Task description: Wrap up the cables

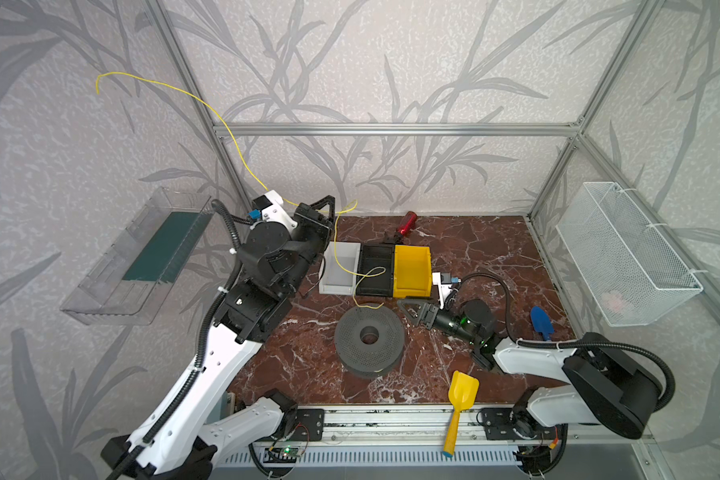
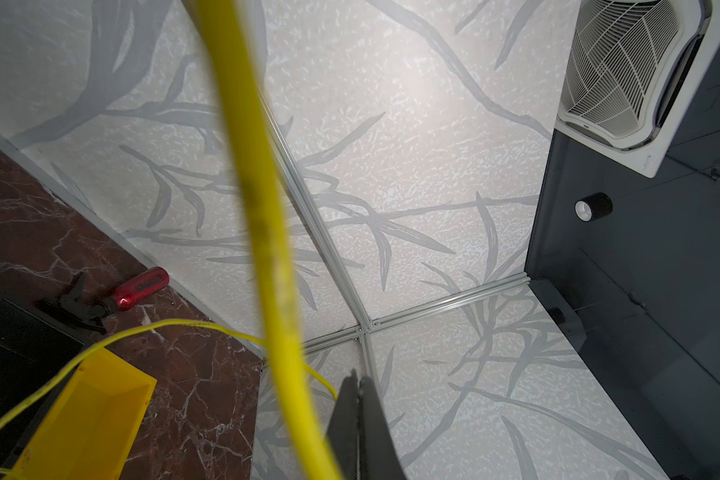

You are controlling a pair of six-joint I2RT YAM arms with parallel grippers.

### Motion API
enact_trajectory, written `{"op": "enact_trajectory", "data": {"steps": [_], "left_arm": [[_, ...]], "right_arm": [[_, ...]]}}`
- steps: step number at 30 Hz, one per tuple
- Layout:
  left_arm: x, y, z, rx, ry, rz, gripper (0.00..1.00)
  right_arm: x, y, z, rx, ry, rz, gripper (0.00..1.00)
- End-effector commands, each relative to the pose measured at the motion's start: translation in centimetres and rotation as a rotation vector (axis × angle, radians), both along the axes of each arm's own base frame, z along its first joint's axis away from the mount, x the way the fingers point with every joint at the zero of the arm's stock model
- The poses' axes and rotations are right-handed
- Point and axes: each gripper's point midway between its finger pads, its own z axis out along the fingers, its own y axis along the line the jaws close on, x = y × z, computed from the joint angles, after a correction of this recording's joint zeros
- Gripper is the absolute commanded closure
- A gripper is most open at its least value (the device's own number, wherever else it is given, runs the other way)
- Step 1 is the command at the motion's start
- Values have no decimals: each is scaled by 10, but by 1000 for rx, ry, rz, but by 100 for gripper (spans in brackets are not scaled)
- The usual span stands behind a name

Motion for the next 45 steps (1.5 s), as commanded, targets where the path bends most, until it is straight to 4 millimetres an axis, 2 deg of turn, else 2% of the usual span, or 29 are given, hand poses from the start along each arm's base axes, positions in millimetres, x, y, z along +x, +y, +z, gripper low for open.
{"op": "enact_trajectory", "data": {"steps": [1, 4, 11, 21, 24, 26, 28, 33, 36, 40, 45], "left_arm": [[-9, 0, 45, -55, -94, -9, 100], [-9, -5, 56, -75, -106, -28, 100], [-14, -12, 63, -82, -123, -40, 100], [-14, -26, 72, -80, -141, -76, 100], [-15, -27, 73, -75, -146, -76, 100], [-16, -27, 74, -70, -148, -75, 100], [-16, -27, 74, -66, -150, -77, 100], [-17, -27, 75, -59, -156, -74, 100], [-18, -26, 75, -51, -158, -71, 100], [-19, -24, 76, -41, -163, -63, 100], [-21, -22, 76, -38, -166, -61, 100]], "right_arm": [[10, 0, 19, 65, -49, -44, 11], [12, 2, 21, 67, -50, -43, 11], [22, 6, 26, 52, -60, -64, 10], [33, 31, 25, 145, -51, -25, 10], [39, 35, 17, 154, -28, -32, 10], [39, 39, 21, 154, -49, -29, 11], [42, 43, 13, 140, -41, -27, 12], [47, 57, 16, 167, -16, 1, 15], [46, 63, 16, 172, -11, 9, 19], [49, 62, 14, 178, 4, -7, 31], [50, 62, 14, 180, 6, -14, 53]]}}
